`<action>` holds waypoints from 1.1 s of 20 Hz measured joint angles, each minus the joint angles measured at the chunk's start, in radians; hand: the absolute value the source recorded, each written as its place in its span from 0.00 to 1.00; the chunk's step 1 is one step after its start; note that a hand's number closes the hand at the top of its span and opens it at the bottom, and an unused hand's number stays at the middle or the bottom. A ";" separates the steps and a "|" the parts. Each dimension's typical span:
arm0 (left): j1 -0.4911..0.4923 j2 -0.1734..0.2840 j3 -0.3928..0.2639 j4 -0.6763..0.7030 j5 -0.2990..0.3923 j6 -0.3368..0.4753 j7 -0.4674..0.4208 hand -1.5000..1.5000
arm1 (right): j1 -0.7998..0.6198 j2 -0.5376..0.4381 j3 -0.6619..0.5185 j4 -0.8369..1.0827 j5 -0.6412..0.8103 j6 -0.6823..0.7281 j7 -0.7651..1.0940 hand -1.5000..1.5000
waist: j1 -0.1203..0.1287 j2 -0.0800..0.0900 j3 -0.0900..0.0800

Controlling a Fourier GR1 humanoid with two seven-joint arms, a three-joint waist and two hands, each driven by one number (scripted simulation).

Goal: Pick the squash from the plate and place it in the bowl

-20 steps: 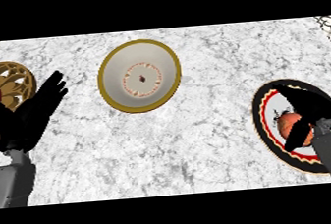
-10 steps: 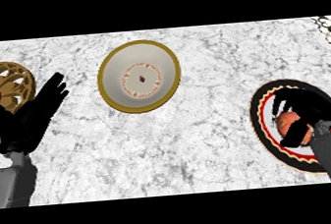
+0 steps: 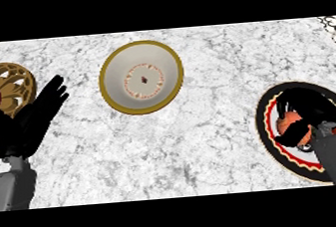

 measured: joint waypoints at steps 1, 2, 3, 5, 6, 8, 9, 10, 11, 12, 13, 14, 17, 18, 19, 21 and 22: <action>0.003 -0.007 -0.005 -0.004 -0.008 0.005 -0.001 0.50 | -0.011 -0.003 -0.006 0.017 0.002 -0.006 -0.020 1.00 | 0.001 0.000 0.001; 0.014 -0.011 -0.006 -0.006 -0.015 0.010 -0.009 0.50 | 0.014 0.015 0.001 -0.025 0.006 -0.009 0.007 1.00 | -0.001 0.000 0.001; 0.011 -0.015 -0.010 -0.008 -0.020 0.015 -0.008 0.50 | 0.033 0.048 0.012 -0.068 0.014 -0.010 0.058 1.00 | -0.005 -0.001 0.000; 0.008 -0.007 0.002 -0.008 -0.013 0.013 -0.001 0.50 | 0.088 0.117 0.037 -0.146 0.044 -0.030 0.169 1.00 | -0.013 -0.005 -0.001; 0.012 -0.007 0.004 -0.010 -0.012 0.014 -0.001 0.50 | 0.116 0.161 0.056 -0.181 0.066 -0.046 0.231 1.00 | -0.018 -0.008 -0.003; 0.021 -0.004 0.007 -0.011 -0.017 0.017 -0.003 0.50 | 0.174 0.235 0.100 -0.257 0.111 -0.085 0.349 1.00 | -0.028 -0.015 -0.006; 0.017 -0.003 0.007 -0.015 -0.018 0.019 0.005 0.50 | 0.206 0.264 0.137 -0.293 0.132 -0.108 0.407 1.00 | -0.029 -0.015 -0.006; 0.014 -0.007 0.005 -0.009 -0.021 0.023 0.001 0.50 | 0.232 0.287 0.179 -0.333 0.147 -0.127 0.467 1.00 | -0.029 -0.014 -0.005; 0.010 -0.002 0.010 -0.005 -0.014 0.017 0.005 0.50 | 0.262 0.306 0.224 -0.382 0.163 -0.140 0.521 1.00 | -0.029 -0.013 -0.004; 0.002 -0.006 0.008 -0.002 -0.014 0.020 0.011 0.50 | 0.284 0.321 0.274 -0.431 0.183 -0.147 0.576 1.00 | -0.028 -0.012 -0.003; -0.002 0.001 0.014 -0.002 -0.005 0.012 0.014 0.50 | 0.303 0.333 0.331 -0.467 0.203 -0.160 0.633 1.00 | -0.025 -0.010 -0.002; -0.004 -0.003 0.010 0.002 -0.012 0.016 0.012 0.50 | 0.322 0.342 0.386 -0.510 0.226 -0.164 0.686 1.00 | -0.023 -0.009 -0.001; 0.007 -0.004 0.008 -0.008 -0.011 0.011 0.009 0.50 | 0.354 0.357 0.544 -0.640 0.291 -0.157 0.805 1.00 | -0.015 -0.008 0.000; -0.001 -0.007 0.007 -0.001 -0.012 0.013 0.008 0.50 | 0.355 0.359 0.586 -0.677 0.313 -0.153 0.828 1.00 | -0.014 -0.007 0.000; -0.003 -0.010 0.004 0.006 -0.018 0.015 0.001 0.50 | 0.359 0.360 0.635 -0.710 0.338 -0.150 0.851 1.00 | -0.013 -0.006 0.000; -0.011 -0.009 0.003 -0.001 -0.017 0.015 0.012 0.50 | 0.360 0.359 0.720 -0.776 0.388 -0.134 0.893 1.00 | -0.011 -0.006 0.000; -0.011 -0.008 0.004 0.002 -0.014 0.013 0.014 0.50 | 0.341 0.346 0.735 -0.798 0.410 -0.118 0.906 1.00 | -0.010 -0.006 -0.001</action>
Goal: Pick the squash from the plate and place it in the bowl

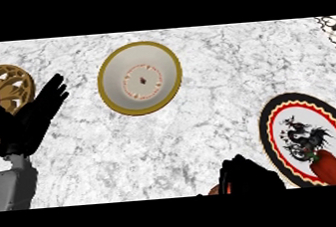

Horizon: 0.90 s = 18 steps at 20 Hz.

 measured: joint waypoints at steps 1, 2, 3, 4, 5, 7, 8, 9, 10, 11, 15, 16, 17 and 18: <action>0.010 -0.002 -0.001 0.001 -0.003 -0.001 -0.010 0.50 | -0.016 -0.010 0.015 -0.015 0.021 0.014 0.010 1.00 | 0.002 0.000 0.000; 0.011 0.001 0.002 -0.002 -0.001 -0.002 -0.009 0.50 | -0.034 -0.021 0.033 -0.022 0.043 0.026 0.021 1.00 | 0.004 0.000 0.000; 0.010 0.009 0.009 -0.001 0.005 -0.009 -0.007 0.50 | -0.051 -0.030 0.046 -0.032 0.058 0.041 0.027 1.00 | 0.006 0.001 -0.001; 0.010 0.011 0.009 -0.009 0.011 -0.015 -0.001 0.50 | -0.067 -0.034 0.054 -0.049 0.065 0.057 0.030 1.00 | 0.009 0.000 -0.001; 0.010 0.007 0.004 -0.013 0.008 -0.012 0.002 0.50 | -0.086 -0.040 0.065 -0.058 0.070 0.070 0.035 1.00 | 0.011 0.001 -0.001; -0.002 0.009 0.005 -0.002 0.007 -0.013 0.002 0.50 | -0.119 -0.040 0.075 -0.080 0.071 0.100 0.034 1.00 | 0.010 0.003 -0.002; -0.001 0.006 0.003 0.004 0.005 -0.013 -0.002 0.50 | -0.132 -0.042 0.082 -0.086 0.072 0.116 0.033 1.00 | 0.010 0.003 -0.003; -0.005 0.007 0.001 0.001 0.005 -0.014 0.004 0.50 | -0.149 -0.037 0.081 -0.098 0.065 0.129 0.033 1.00 | 0.013 0.003 -0.003; -0.006 0.002 -0.003 0.003 0.003 -0.012 0.002 0.50 | -0.168 -0.028 0.080 -0.106 0.055 0.140 0.035 1.00 | 0.015 0.004 -0.003; -0.012 -0.004 -0.010 0.002 -0.003 -0.006 0.006 0.50 | -0.189 -0.020 0.076 -0.115 0.041 0.144 0.039 1.00 | 0.016 0.005 -0.003; -0.021 -0.006 -0.018 -0.011 -0.004 -0.007 0.015 0.50 | -0.268 0.001 0.051 -0.120 -0.023 0.127 0.067 1.00 | 0.032 0.006 -0.003; -0.021 -0.006 -0.017 -0.003 -0.005 -0.007 0.011 0.50 | -0.291 0.004 0.039 -0.116 -0.040 0.122 0.070 1.00 | 0.034 0.008 -0.003; -0.022 -0.007 -0.019 -0.005 -0.004 -0.009 0.014 0.50 | -0.315 0.006 0.022 -0.106 -0.056 0.118 0.072 1.00 | 0.038 0.008 -0.003; -0.024 -0.004 -0.019 -0.001 -0.007 -0.010 0.013 0.50 | -0.340 0.008 0.006 -0.100 -0.076 0.114 0.073 1.00 | 0.041 0.009 -0.003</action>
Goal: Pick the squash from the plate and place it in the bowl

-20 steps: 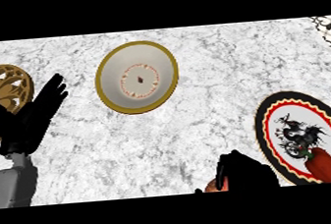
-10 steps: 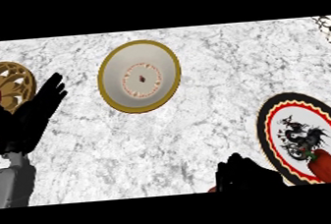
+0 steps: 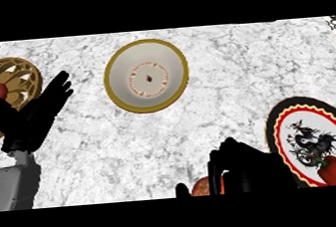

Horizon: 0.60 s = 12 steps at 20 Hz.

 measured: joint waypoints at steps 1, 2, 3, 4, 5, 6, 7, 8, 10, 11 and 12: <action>0.003 0.000 -0.001 -0.003 0.003 -0.004 -0.001 0.50 | -0.026 0.001 -0.018 0.013 -0.017 -0.006 0.003 1.00 | 0.005 0.000 0.000; 0.003 -0.006 -0.005 0.000 -0.003 0.001 -0.007 0.50 | -0.054 0.003 -0.032 0.025 -0.034 -0.010 0.005 1.00 | 0.006 0.000 0.000; -0.004 -0.008 -0.006 0.003 -0.003 0.002 -0.006 0.50 | -0.086 0.004 -0.054 0.045 -0.052 -0.015 0.004 1.00 | 0.008 0.002 0.000; -0.013 -0.009 -0.009 0.007 -0.004 0.002 -0.004 0.50 | -0.116 0.004 -0.072 0.063 -0.067 -0.020 0.005 1.00 | 0.008 0.002 0.000; -0.019 -0.012 -0.012 0.008 -0.004 0.002 -0.002 0.50 | -0.151 0.005 -0.094 0.089 -0.079 -0.025 0.003 1.00 | 0.012 0.003 0.000; -0.022 -0.010 -0.013 0.008 -0.005 -0.001 -0.001 0.50 | -0.186 0.006 -0.115 0.113 -0.093 -0.031 0.004 1.00 | 0.016 0.002 0.000; -0.028 -0.014 -0.015 0.012 -0.005 0.002 0.000 0.50 | -0.223 0.006 -0.137 0.139 -0.108 -0.036 0.004 1.00 | 0.018 0.003 0.000; -0.034 -0.014 -0.017 0.011 -0.004 0.000 0.006 0.50 | -0.259 0.006 -0.160 0.170 -0.122 -0.043 0.004 1.00 | 0.021 0.003 0.000; -0.043 -0.019 -0.023 0.018 -0.009 0.002 0.001 0.50 | -0.340 0.007 -0.204 0.235 -0.149 -0.056 0.003 1.00 | 0.026 0.004 0.000; -0.046 -0.020 -0.024 0.020 -0.010 0.002 0.001 0.50 | -0.381 0.008 -0.231 0.276 -0.163 -0.064 -0.001 1.00 | 0.031 0.005 0.000; -0.050 -0.016 -0.021 0.024 -0.006 -0.003 0.003 0.50 | -0.423 0.008 -0.254 0.311 -0.177 -0.072 -0.001 1.00 | 0.035 0.005 0.000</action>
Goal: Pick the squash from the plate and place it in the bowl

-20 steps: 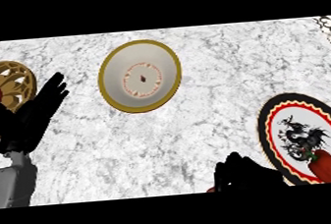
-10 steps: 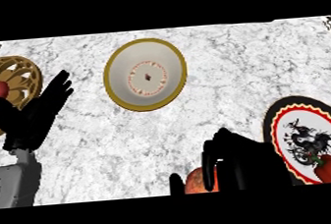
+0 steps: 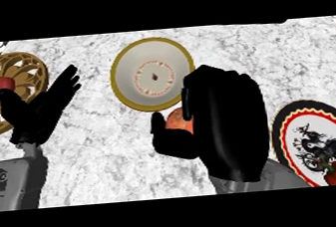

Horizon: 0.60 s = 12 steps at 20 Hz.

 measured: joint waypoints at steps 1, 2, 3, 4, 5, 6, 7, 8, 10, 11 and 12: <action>-0.003 -0.002 -0.001 0.006 0.000 0.000 -0.004 0.50 | -0.039 0.001 -0.024 0.045 -0.014 -0.010 -0.003 1.00 | 0.002 0.001 0.000; -0.003 -0.002 -0.001 0.006 0.000 -0.002 -0.006 0.50 | -0.077 0.001 -0.048 0.090 -0.028 -0.018 -0.006 1.00 | 0.005 0.002 0.000; -0.006 -0.004 -0.003 0.007 0.000 -0.002 -0.006 0.50 | -0.113 0.001 -0.070 0.138 -0.039 -0.028 -0.009 1.00 | 0.008 0.002 0.001; -0.009 -0.008 -0.008 0.005 -0.003 0.000 -0.004 0.50 | -0.154 0.001 -0.093 0.182 -0.054 -0.036 -0.010 1.00 | 0.011 0.003 0.001; -0.010 -0.009 -0.010 0.007 -0.005 0.000 -0.004 0.50 | -0.188 0.002 -0.116 0.232 -0.063 -0.048 -0.015 1.00 | 0.013 0.004 0.001; -0.007 -0.010 -0.013 0.005 -0.005 -0.002 -0.005 0.50 | -0.223 0.002 -0.141 0.281 -0.070 -0.059 -0.019 1.00 | 0.017 0.004 0.001; -0.007 -0.008 -0.011 0.006 -0.005 -0.004 -0.007 0.50 | -0.251 0.002 -0.157 0.331 -0.073 -0.073 -0.021 1.00 | 0.017 0.005 0.001; -0.017 -0.010 -0.010 0.012 -0.005 -0.001 -0.004 0.50 | -0.280 0.003 -0.179 0.381 -0.078 -0.085 -0.027 1.00 | 0.016 0.007 0.001; -0.019 -0.010 -0.008 0.019 -0.005 0.000 -0.005 0.50 | -0.331 0.004 -0.218 0.482 -0.084 -0.117 -0.040 1.00 | 0.014 0.009 0.002; -0.017 -0.008 -0.007 0.015 -0.005 -0.001 -0.004 0.50 | -0.355 0.004 -0.236 0.530 -0.089 -0.132 -0.044 1.00 | 0.016 0.009 0.002; -0.022 -0.009 -0.008 0.015 -0.004 -0.001 0.000 0.50 | -0.377 0.004 -0.252 0.581 -0.092 -0.153 -0.051 1.00 | 0.016 0.010 0.003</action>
